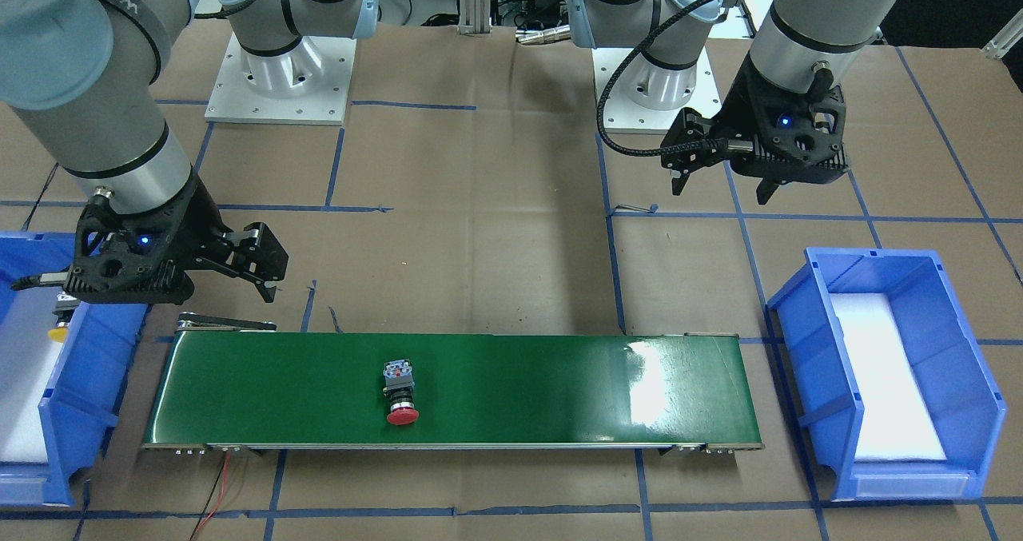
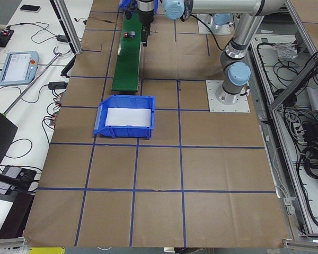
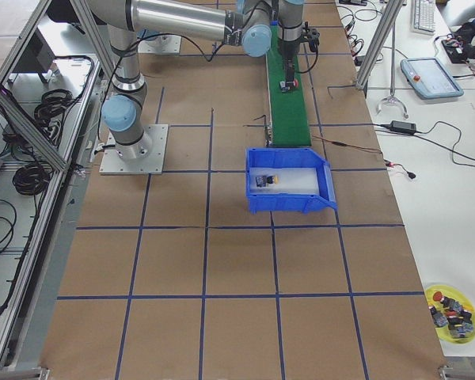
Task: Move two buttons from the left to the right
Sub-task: 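Move the right gripper over the red button on the belt and lower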
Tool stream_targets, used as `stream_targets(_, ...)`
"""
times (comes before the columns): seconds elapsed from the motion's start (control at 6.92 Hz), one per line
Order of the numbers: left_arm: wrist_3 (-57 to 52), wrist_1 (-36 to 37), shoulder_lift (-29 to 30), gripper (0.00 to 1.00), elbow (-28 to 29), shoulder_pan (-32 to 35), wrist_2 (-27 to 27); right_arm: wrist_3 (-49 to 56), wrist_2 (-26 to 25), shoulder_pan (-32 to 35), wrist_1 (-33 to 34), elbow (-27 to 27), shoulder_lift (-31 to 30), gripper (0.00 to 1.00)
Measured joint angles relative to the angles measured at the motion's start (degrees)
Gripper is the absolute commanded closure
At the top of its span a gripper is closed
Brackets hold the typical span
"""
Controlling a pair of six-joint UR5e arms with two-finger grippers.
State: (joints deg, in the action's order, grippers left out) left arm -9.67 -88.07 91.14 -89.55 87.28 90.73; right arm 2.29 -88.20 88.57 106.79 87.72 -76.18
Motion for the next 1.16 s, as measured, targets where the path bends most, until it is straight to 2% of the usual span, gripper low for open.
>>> stream_targets(0.72, 0.0, 0.0, 0.0, 0.00, 0.0, 0.0, 0.0, 0.1, 0.3, 0.0, -0.4, -2.8, 5.1, 0.00)
stream_targets(1.16, 0.0, 0.0, 0.0, 0.00, 0.0, 0.0, 0.0, -0.1, 4.5, 0.1, 0.6, -3.5, 8.9, 0.01)
